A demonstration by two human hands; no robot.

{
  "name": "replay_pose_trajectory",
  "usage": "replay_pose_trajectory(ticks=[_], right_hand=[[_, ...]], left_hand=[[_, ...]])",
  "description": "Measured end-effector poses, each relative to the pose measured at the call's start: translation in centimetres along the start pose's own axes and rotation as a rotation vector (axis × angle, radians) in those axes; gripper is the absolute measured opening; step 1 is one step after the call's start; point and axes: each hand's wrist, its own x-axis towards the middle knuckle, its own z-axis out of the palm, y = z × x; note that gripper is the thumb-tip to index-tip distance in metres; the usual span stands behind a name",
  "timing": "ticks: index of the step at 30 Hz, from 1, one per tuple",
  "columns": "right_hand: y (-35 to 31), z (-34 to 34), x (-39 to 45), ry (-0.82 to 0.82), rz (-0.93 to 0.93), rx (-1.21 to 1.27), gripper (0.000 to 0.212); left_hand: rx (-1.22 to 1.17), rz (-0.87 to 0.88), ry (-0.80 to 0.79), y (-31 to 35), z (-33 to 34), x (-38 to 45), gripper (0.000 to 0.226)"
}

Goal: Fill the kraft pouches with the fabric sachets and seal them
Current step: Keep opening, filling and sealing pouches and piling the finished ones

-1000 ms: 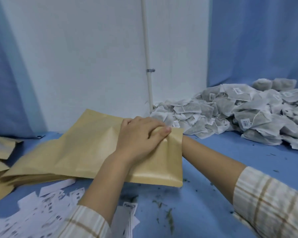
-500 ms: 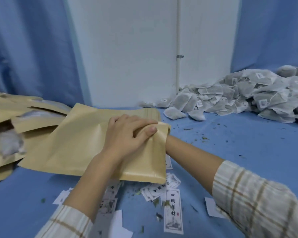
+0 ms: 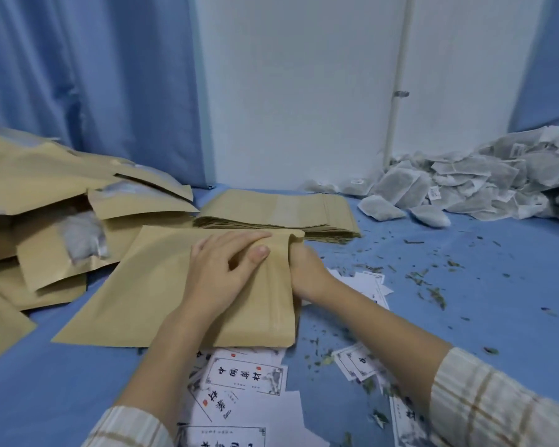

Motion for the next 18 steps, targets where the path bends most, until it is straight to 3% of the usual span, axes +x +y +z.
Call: replay_pose_trajectory(ticks=[3,5,8,11,18], right_hand=[[1.9,-4.8,-1.2,0.089,-0.154,-0.210,0.021],[3.5,-6.9,-1.9,-0.058,-0.075,-0.406,0.024],[5.2,-8.5,-2.4,-0.357,0.009,-0.729,0.055],[4.6,-8.8,-2.7,-0.301,-0.112,-0.798,0.054],[3.5,-10.0,-4.3,-0.135,-0.168,-0.861,0.056]], left_hand=[[0.007,-0.031,0.007,-0.6,0.1,0.2,0.030],[0.013,-0.029,-0.003,-0.9,0.1,0.2,0.036],[0.014,-0.016,-0.004,-1.1,0.2,0.2,0.043],[0.024,-0.011,-0.014,-1.0,0.5,0.0,0.042],[0.025,-0.013,-0.031,-0.8,0.5,-0.3,0.042]])
